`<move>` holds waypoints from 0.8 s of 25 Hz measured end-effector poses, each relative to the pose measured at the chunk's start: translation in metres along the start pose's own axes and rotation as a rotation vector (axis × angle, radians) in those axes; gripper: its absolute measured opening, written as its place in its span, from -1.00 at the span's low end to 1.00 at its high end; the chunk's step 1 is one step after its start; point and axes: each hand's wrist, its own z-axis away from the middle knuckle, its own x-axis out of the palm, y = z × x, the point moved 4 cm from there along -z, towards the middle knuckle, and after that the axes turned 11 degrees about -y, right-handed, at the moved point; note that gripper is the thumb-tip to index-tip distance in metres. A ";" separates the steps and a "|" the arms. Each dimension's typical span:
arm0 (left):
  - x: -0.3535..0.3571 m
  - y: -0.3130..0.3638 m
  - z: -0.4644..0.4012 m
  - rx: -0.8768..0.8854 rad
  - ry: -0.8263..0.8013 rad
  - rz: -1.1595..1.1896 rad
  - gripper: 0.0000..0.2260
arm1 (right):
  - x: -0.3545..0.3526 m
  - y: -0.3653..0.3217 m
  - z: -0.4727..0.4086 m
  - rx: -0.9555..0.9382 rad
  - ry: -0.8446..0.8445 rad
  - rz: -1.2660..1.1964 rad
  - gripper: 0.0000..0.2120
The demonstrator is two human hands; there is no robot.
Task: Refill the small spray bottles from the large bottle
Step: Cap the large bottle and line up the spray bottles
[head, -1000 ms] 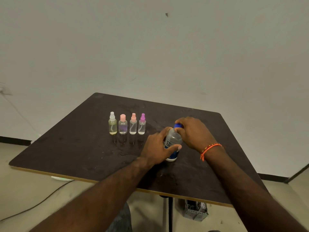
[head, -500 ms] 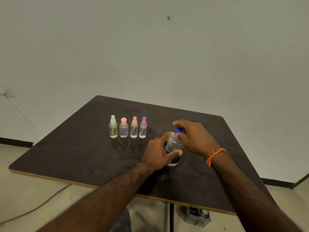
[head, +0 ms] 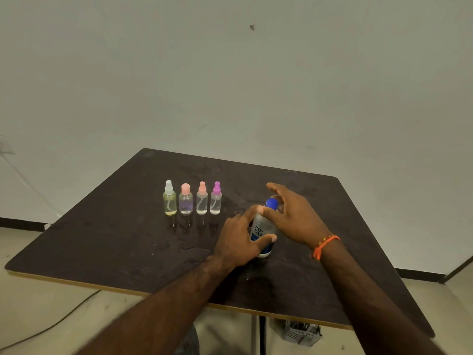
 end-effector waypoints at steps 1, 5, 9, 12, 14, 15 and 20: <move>0.000 0.000 -0.001 0.013 -0.013 0.015 -0.43 | 0.001 0.000 0.003 -0.057 -0.026 -0.073 -0.41; -0.001 -0.001 -0.002 0.021 -0.038 0.031 -0.46 | 0.000 0.004 0.005 -0.141 0.074 -0.028 -0.56; -0.003 0.002 -0.002 0.018 -0.047 0.009 -0.45 | -0.009 0.010 0.001 -0.062 0.190 -0.122 -0.64; -0.002 0.001 0.000 -0.005 -0.037 0.012 -0.42 | -0.010 0.011 0.001 -0.012 0.196 -0.118 -0.53; -0.002 0.002 0.000 0.006 -0.039 0.032 -0.43 | -0.010 0.011 0.000 -0.044 0.092 -0.203 -0.50; -0.002 0.002 -0.001 0.010 -0.049 0.041 -0.44 | -0.010 0.010 -0.001 -0.062 0.036 -0.226 -0.55; 0.001 -0.005 0.000 -0.028 -0.074 0.010 -0.38 | -0.013 0.014 0.002 -0.001 0.199 -0.179 -0.66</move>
